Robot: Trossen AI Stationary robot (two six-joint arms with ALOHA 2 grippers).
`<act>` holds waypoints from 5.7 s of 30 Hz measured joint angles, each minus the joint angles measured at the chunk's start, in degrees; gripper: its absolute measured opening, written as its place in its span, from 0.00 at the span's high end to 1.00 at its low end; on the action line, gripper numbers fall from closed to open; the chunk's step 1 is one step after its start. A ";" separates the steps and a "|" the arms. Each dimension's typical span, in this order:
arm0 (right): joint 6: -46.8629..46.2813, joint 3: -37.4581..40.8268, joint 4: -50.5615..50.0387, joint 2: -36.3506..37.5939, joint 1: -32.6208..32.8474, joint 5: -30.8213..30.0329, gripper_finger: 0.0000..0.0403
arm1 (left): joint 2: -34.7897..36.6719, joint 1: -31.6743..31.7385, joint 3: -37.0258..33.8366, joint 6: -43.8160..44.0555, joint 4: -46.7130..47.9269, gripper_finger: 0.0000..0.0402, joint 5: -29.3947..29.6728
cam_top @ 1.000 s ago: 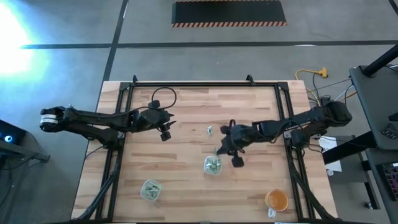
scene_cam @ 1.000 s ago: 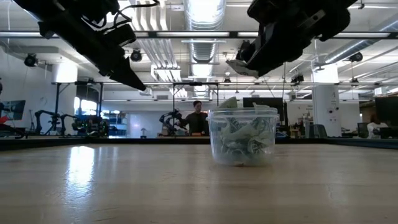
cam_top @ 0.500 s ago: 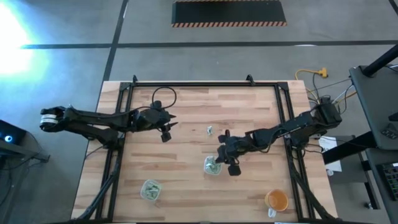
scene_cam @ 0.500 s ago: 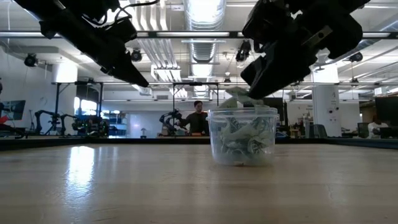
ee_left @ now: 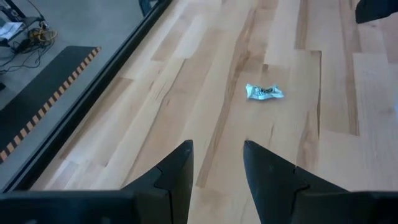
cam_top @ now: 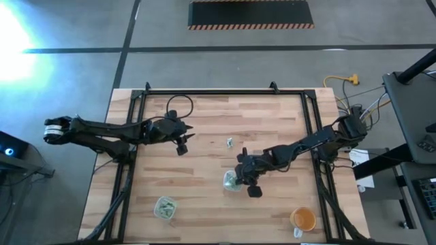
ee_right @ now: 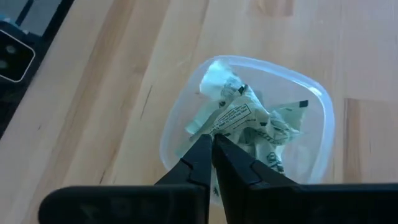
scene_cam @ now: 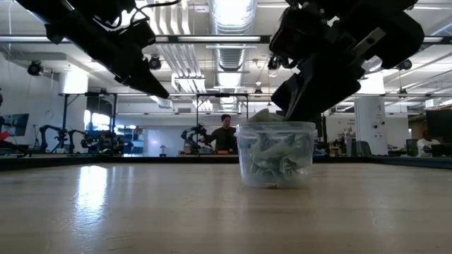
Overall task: Pick and place items into bin
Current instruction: Put the light green packet into the top transparent bin
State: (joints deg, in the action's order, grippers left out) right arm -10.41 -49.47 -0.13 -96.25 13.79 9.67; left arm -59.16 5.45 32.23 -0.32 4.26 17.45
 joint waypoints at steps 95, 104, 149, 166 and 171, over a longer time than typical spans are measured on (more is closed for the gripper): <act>-0.13 0.85 -15.53 17.86 9.35 -20.15 0.76 | -58.39 4.63 42.95 -30.42 7.87 0.53 -20.27; -0.13 0.85 -15.53 17.86 9.35 -20.15 0.78 | -58.58 4.55 44.30 -29.86 8.60 0.79 -20.59; -8.49 4.50 -25.37 17.84 9.19 -25.37 0.84 | -43.10 -14.18 38.29 -21.32 5.42 1.00 -19.41; -8.72 4.72 -24.97 17.86 9.17 -26.40 0.85 | -46.56 -16.24 38.25 -21.46 3.21 0.93 -20.55; -8.72 4.71 -24.95 17.86 9.19 -26.40 0.85 | -47.30 -16.28 38.29 -21.43 2.71 0.75 -20.56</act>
State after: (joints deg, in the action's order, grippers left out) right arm -19.14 -44.76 -25.08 -78.39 22.98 -16.73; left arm -106.45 -10.83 70.52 -21.75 6.97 -3.10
